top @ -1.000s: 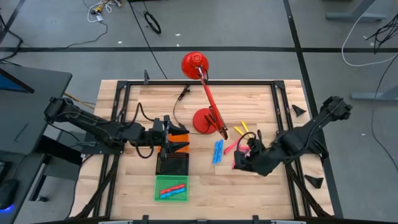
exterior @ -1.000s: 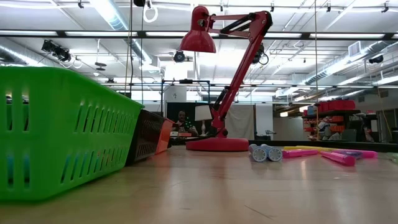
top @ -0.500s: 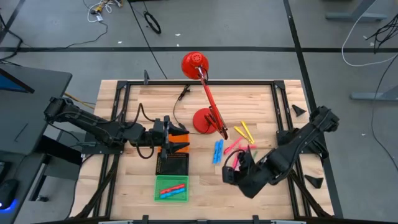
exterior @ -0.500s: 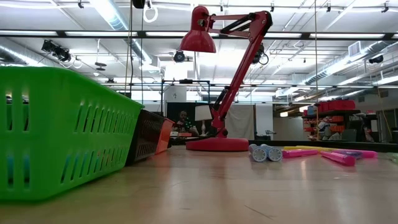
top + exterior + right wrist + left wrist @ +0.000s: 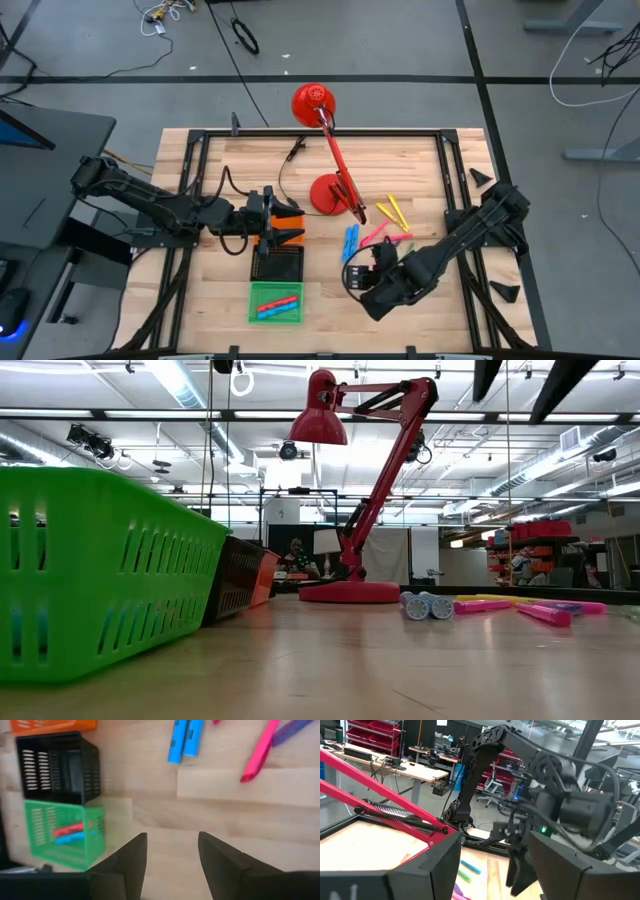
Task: Pick & Place Markers
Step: Put the right blue highlighter into the green bin
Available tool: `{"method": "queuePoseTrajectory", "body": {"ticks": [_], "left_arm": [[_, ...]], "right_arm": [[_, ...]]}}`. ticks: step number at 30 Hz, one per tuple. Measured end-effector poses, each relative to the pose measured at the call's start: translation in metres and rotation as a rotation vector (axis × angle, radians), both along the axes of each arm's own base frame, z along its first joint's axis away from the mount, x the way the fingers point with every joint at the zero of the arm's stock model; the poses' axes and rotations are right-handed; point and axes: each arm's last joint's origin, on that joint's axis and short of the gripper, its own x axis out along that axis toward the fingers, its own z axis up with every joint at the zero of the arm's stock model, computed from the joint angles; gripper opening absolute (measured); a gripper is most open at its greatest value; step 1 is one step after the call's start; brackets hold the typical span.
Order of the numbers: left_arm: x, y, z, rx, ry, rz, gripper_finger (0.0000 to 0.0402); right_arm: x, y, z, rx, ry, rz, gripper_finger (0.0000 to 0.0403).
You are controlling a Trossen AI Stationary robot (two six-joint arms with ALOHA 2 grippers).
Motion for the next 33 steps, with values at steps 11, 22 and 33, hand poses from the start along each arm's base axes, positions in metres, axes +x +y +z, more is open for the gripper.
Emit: {"method": "queuePoseTrajectory", "body": {"ticks": [11,22,33], "left_arm": [[0.000,0.000,-0.001,0.006,0.014,0.000,0.0236],[0.000,0.000,-0.004,0.014,0.044,0.000,0.0236],[0.000,-0.001,-0.005,0.018,0.055,-0.036,0.0236]], "right_arm": [[0.023,-0.003,-0.048,-0.145,0.066,-0.094,0.0181],[0.044,-0.024,-0.090,-0.237,0.197,-0.144,0.0181],[0.055,-0.054,-0.103,-0.280,0.259,-0.166,0.0181]]}}
